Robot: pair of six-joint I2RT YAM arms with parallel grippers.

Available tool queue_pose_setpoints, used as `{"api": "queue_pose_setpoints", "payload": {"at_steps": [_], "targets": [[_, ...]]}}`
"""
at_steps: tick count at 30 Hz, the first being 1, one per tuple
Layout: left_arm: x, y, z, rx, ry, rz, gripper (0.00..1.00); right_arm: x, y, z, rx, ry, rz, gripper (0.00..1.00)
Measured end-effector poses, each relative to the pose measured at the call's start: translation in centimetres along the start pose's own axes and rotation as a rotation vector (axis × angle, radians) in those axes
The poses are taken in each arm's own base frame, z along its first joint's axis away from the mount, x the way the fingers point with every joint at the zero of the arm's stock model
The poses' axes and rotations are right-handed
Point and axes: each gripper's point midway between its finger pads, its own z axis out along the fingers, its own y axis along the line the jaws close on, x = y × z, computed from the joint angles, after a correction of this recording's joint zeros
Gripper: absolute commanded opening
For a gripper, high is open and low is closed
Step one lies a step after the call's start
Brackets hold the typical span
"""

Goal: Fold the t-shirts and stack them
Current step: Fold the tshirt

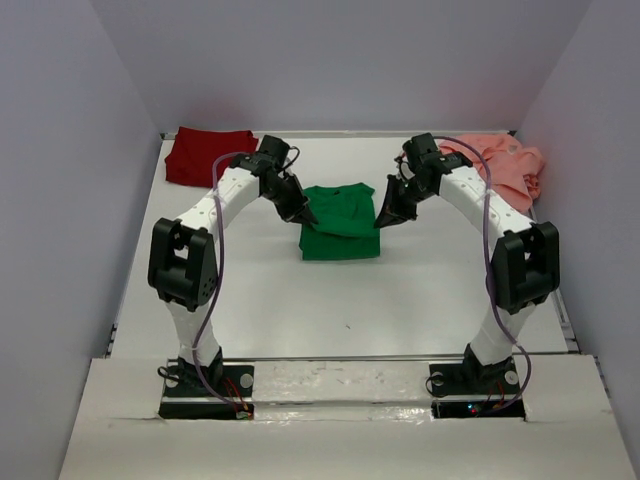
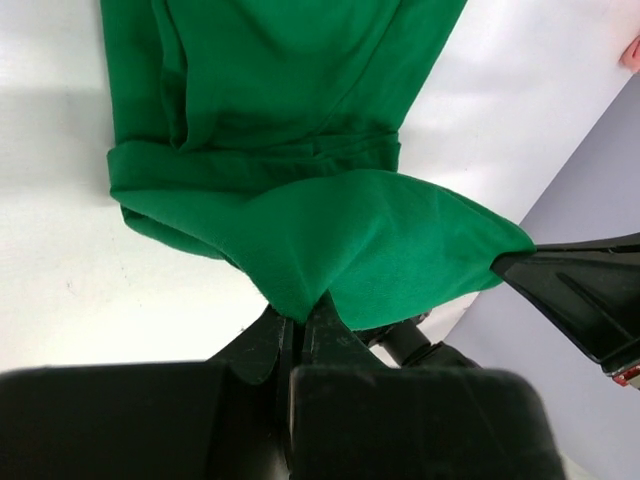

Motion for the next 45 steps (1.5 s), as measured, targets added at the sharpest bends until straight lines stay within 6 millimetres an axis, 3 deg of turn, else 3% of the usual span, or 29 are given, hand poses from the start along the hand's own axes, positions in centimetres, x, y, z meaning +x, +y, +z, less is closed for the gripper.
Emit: {"api": "queue_pose_setpoints", "payload": {"at_steps": [23, 32, 38, 45], "targets": [[-7.3, -1.4, 0.9, 0.007, -0.054, -0.024, 0.0, -9.4, 1.6, 1.2, -0.055, -0.069, -0.026, 0.0], [-9.4, -0.5, 3.2, -0.004, -0.042, -0.04, 0.01, -10.6, 0.7, 3.7, -0.047, -0.057, -0.02, 0.0], [-10.9, 0.0, 5.0, -0.01, -0.042, -0.048, 0.02, -12.5, 0.2, 5.9, -0.052, -0.086, -0.032, 0.0], [-12.3, 0.5, 5.4, -0.007, -0.062, -0.059, 0.08, -14.2, -0.5, 8.3, -0.047, -0.11, -0.039, 0.02]]}}
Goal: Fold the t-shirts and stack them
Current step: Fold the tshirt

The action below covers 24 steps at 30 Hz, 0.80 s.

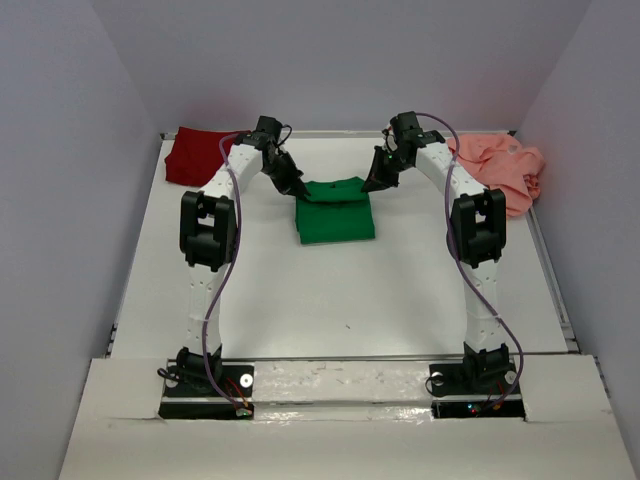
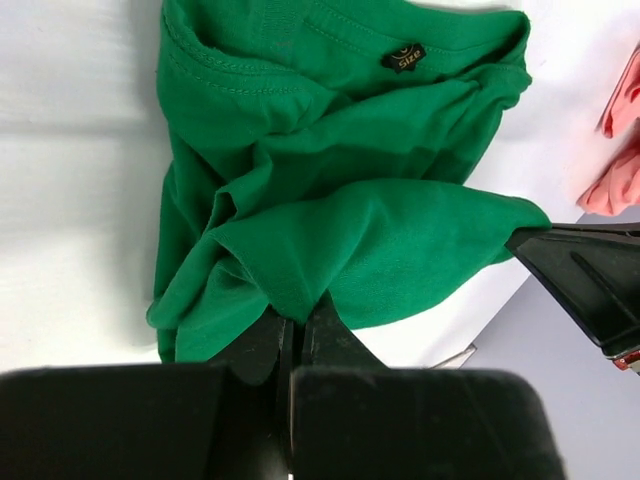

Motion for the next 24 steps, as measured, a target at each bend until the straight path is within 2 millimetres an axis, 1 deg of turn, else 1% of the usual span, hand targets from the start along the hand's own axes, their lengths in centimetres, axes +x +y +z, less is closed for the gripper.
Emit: {"api": "queue_pose_setpoints", "payload": {"at_steps": [1, 2, 4, 5, 7, 8, 10, 13, 16, 21, 22, 23, 24], "targets": [[-0.2, 0.0, 0.0, 0.0, -0.006, 0.001, 0.14, -0.2, -0.1, 0.2, 0.001, -0.006, -0.002, 0.05], [-0.5, 0.2, 0.0, -0.003, -0.016, 0.002, 0.28, -0.4, -0.1, 0.2, 0.001, -0.014, -0.006, 0.06], [-0.9, 0.2, 0.0, -0.007, -0.037, 0.01, 0.43, -0.7, 0.0, 0.3, -0.002, -0.029, -0.013, 0.11], [-1.3, 0.2, 0.1, -0.006, -0.054, 0.015, 0.55, -1.0, 0.0, 0.3, -0.001, -0.042, -0.018, 0.25], [-2.0, 0.2, 0.2, -0.002, -0.088, 0.022, 0.62, -1.7, 0.0, 0.5, 0.002, -0.07, -0.026, 0.49], [-2.2, 0.4, 0.4, -0.006, -0.102, 0.025, 0.68, -2.0, -0.2, 0.7, 0.006, -0.087, -0.032, 0.55], [-2.3, 0.6, 0.4, -0.007, -0.12, 0.028, 0.68, -2.4, -0.6, 1.1, 0.015, -0.115, -0.038, 0.56], [-2.5, 0.8, 0.3, -0.003, -0.143, 0.033, 0.69, -2.3, -1.3, 1.5, 0.029, -0.13, -0.037, 0.57], [-2.8, 0.5, -0.7, 0.011, -0.188, 0.048, 0.69, -2.1, -1.7, 1.5, 0.037, -0.147, -0.04, 0.57], [-4.0, -1.6, -4.4, 0.052, -0.31, 0.092, 0.69, -3.0, -0.4, -0.2, 0.007, -0.215, -0.072, 0.57], [-4.3, -2.5, -5.8, 0.071, -0.349, 0.109, 0.69, -3.3, 0.0, -0.6, -0.001, -0.23, -0.078, 0.57], [-4.5, -2.9, -6.5, 0.077, -0.37, 0.119, 0.69, -3.5, 0.4, -1.1, -0.008, -0.245, -0.085, 0.57], [-4.7, -3.5, -7.8, 0.09, -0.4, 0.135, 0.69, -4.0, 1.0, -1.8, -0.02, -0.269, -0.096, 0.56]]}}
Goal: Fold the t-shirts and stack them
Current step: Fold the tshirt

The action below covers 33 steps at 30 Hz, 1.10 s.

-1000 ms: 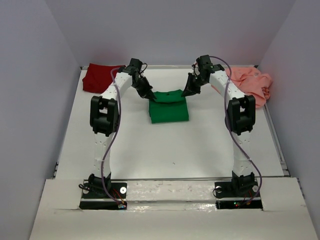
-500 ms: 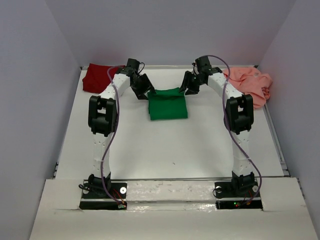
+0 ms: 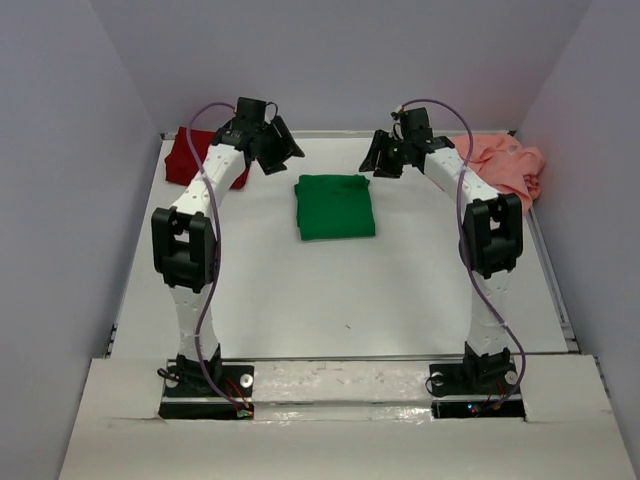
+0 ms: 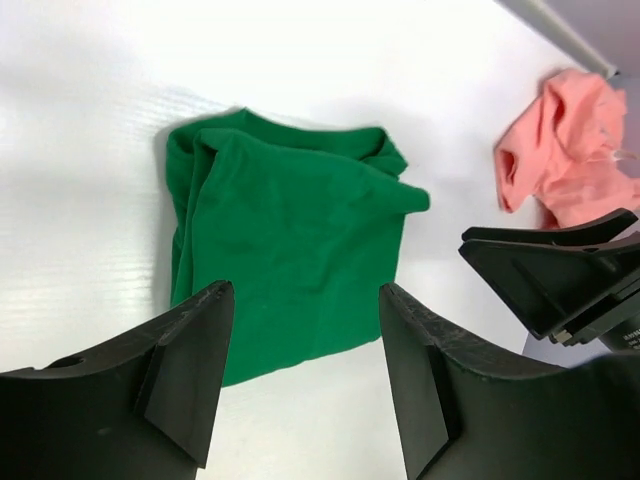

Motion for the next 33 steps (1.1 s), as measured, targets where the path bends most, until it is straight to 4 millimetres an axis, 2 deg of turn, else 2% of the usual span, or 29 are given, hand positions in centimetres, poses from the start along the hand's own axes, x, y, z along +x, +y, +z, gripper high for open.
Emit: {"api": "queue_pose_setpoints", "payload": {"at_steps": [3, 6, 7, 8, 9, 10, 15, 19, 24, 27, 29, 33], "targets": [[-1.2, -1.3, -1.7, 0.029, -0.048, 0.028, 0.63, -1.2, 1.1, -1.1, -0.025, -0.046, -0.018, 0.55], [-1.4, -2.4, -2.5, 0.076, -0.054, 0.043, 0.58, -1.6, 1.7, -1.9, -0.042, -0.067, -0.027, 0.54], [-1.1, -2.5, -2.4, 0.094, -0.047, 0.042, 0.53, -1.5, 1.8, -1.9, -0.047, -0.069, -0.027, 0.47], [-0.6, -2.3, -2.2, 0.103, -0.034, 0.04, 0.22, -1.3, 1.8, -2.0, -0.053, -0.066, -0.024, 0.38], [0.1, -2.0, -1.9, 0.117, -0.019, 0.033, 0.01, -1.1, 1.8, -1.9, -0.057, -0.059, -0.02, 0.09], [1.4, -1.4, -1.4, 0.131, 0.011, 0.017, 0.0, -0.9, 1.8, -1.9, -0.061, -0.053, -0.01, 0.0], [8.2, 1.6, 1.4, 0.186, 0.197, -0.078, 0.0, 0.1, 2.3, -1.7, -0.1, -0.014, 0.026, 0.0], [11.7, 1.5, 3.1, 0.251, 0.285, -0.126, 0.0, 0.4, 3.4, -1.1, -0.166, 0.015, 0.064, 0.0], [12.1, -2.4, 3.0, 0.401, 0.28, -0.118, 0.0, 1.5, 3.8, 1.2, -0.244, 0.089, 0.132, 0.0], [12.5, -3.8, 2.8, 0.464, 0.284, -0.12, 0.0, 2.9, 3.4, 2.9, -0.273, 0.152, 0.193, 0.0], [12.8, -3.9, 3.0, 0.472, 0.289, -0.127, 0.0, 3.7, 3.2, 3.7, -0.29, 0.184, 0.231, 0.0], [13.7, -3.6, 3.9, 0.46, 0.307, -0.143, 0.0, 4.2, 3.6, 4.1, -0.332, 0.215, 0.279, 0.0]]}}
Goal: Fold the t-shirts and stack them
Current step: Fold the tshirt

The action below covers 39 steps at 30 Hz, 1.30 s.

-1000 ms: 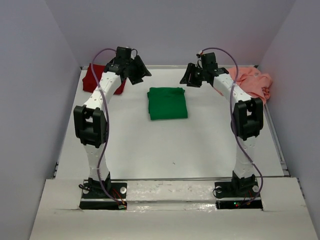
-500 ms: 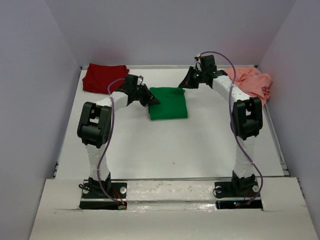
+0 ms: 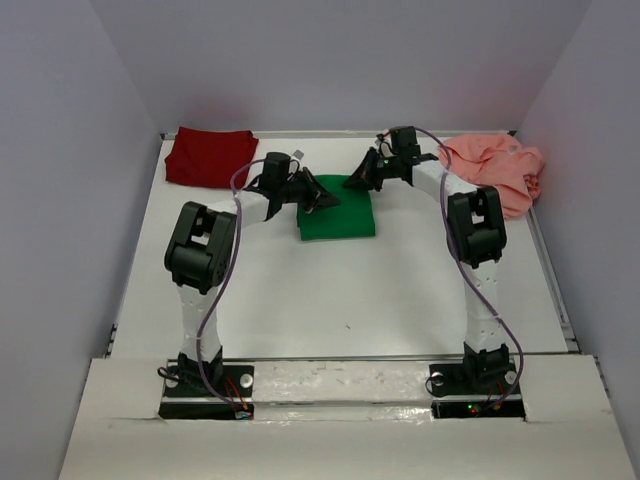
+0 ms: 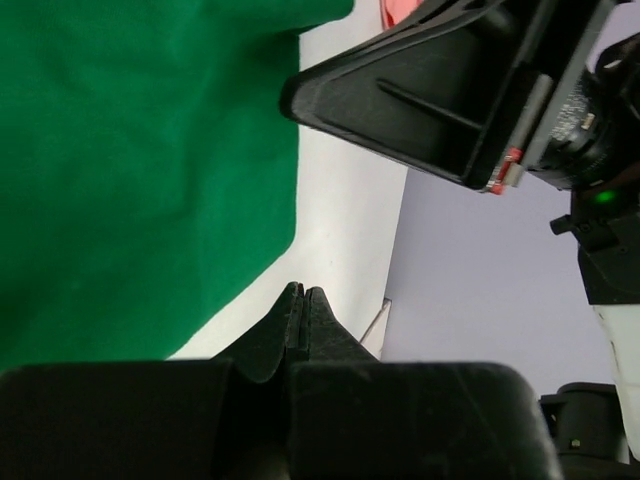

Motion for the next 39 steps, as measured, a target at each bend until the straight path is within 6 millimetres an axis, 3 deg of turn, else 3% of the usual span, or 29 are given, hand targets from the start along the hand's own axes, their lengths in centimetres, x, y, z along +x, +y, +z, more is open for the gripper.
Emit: {"api": "queue_pose_setpoints", "payload": {"at_steps": [8, 11, 15, 23, 33, 39], "targets": [[1.2, 2.3, 1.4, -0.065, 0.022, -0.027, 0.0, -0.4, 0.9, 0.8, -0.085, 0.004, 0.025, 0.0], [1.8, 4.1, 2.0, -0.109, 0.035, -0.045, 0.0, -0.3, 0.2, 1.5, -0.087, 0.012, 0.041, 0.0], [2.8, 8.0, 2.9, -0.206, 0.061, -0.103, 0.0, -0.1, -0.6, 1.9, -0.08, 0.023, 0.06, 0.0], [2.8, 8.2, 3.0, -0.225, 0.066, -0.115, 0.0, -0.1, -0.6, 2.3, -0.089, 0.03, 0.059, 0.0], [3.2, 8.2, 3.0, -0.233, 0.077, -0.115, 0.0, -0.8, -3.3, 4.6, -0.064, 0.02, 0.053, 0.0], [4.9, 8.8, 1.2, -0.276, 0.091, -0.115, 0.0, -1.6, -4.6, 5.9, -0.057, 0.003, 0.002, 0.0]]}}
